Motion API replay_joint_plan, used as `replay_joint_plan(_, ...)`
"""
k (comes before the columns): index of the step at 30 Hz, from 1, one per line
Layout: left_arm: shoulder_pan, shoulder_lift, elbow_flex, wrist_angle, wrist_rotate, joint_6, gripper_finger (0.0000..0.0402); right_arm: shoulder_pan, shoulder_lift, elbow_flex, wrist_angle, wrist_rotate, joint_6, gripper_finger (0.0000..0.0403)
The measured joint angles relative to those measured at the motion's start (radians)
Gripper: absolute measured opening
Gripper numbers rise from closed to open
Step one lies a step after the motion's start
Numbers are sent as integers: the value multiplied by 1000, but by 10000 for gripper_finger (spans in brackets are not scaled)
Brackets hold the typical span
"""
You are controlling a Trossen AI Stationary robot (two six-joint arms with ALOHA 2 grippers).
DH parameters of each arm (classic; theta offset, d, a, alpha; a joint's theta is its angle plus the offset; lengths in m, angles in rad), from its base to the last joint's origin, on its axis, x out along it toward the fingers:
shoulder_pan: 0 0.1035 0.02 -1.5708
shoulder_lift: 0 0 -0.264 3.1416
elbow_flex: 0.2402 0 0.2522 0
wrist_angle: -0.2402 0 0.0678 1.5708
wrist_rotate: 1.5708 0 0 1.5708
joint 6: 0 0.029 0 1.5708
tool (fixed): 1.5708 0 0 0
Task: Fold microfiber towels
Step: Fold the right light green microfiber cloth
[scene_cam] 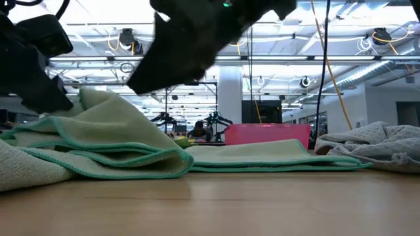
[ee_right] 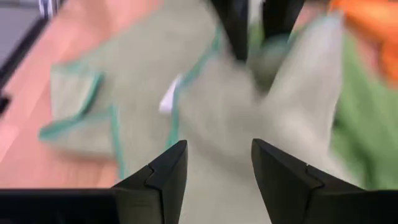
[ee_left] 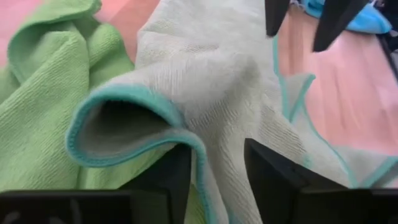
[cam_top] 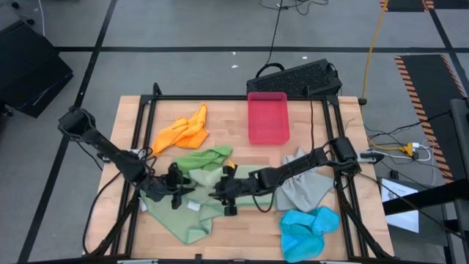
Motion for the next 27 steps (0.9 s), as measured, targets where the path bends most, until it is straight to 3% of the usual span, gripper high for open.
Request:
replay_joint_plan(6, -24, -149, 0, -100, 2, 2, 176, 55, -42, 0, -270, 72, 148, 172)
replay_joint_plan(13, -31, -331, 0, -129, 2, 98, 167, 134, -107, -3, -589, 195, 321, 171)
replay_joint_plan(19, -17, -464, 71, -332, -61, 225, 148, 222, -184, -124, -595, 202, 384, 171)
replay_joint_plan(27, 73, -454, 230, -344, -109, 427, 139, 285, -317, -346, -410, 205, 499, 171)
